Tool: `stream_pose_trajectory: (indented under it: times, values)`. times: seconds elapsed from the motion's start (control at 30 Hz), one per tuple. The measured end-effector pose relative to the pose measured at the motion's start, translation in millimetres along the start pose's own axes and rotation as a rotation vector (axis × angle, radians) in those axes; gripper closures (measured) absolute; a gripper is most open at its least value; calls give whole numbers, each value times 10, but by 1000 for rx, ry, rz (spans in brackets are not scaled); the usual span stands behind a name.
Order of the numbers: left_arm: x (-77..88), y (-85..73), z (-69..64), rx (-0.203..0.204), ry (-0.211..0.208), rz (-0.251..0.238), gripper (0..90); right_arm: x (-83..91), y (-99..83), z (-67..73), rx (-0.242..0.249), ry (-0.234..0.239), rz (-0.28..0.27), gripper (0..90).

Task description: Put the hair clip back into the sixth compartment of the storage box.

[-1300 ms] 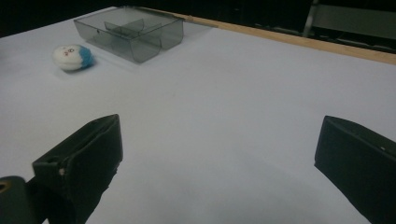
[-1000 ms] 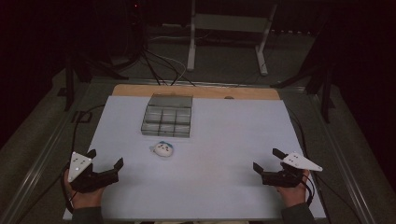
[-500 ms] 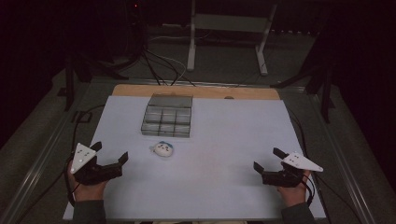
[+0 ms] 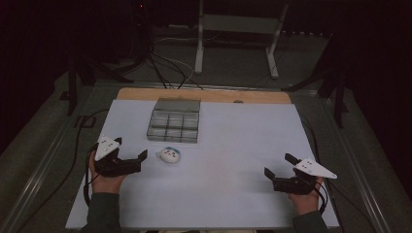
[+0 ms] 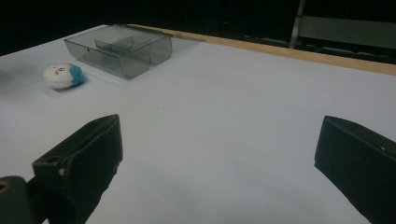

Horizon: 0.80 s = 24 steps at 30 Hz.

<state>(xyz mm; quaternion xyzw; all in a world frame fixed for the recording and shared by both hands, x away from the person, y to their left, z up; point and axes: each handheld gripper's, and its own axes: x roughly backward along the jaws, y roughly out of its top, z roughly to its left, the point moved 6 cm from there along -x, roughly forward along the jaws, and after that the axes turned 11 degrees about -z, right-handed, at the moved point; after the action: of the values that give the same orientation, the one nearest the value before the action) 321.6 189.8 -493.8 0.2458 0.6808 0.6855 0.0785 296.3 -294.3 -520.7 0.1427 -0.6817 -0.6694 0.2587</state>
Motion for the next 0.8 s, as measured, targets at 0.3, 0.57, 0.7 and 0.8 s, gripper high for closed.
stream_pose_trajectory:
  times: [0.3, 0.57, 0.7, 0.8]
  values:
    - [-243, -8, -37, 1, -34, 30, 6, 6, 6, 0, -6, 0, -3, 10]
    - [-409, -63, -67, 6, -48, 67, 7, 4, 5, -7, -8, -1, -2, 10]
    - [-470, -101, -101, 9, -58, 89, 8, 0, 3, -7, -11, -1, -2, 9]
    - [-515, -122, -128, 11, -70, 100, 12, 0, 2, -5, -11, 0, -1, 9]
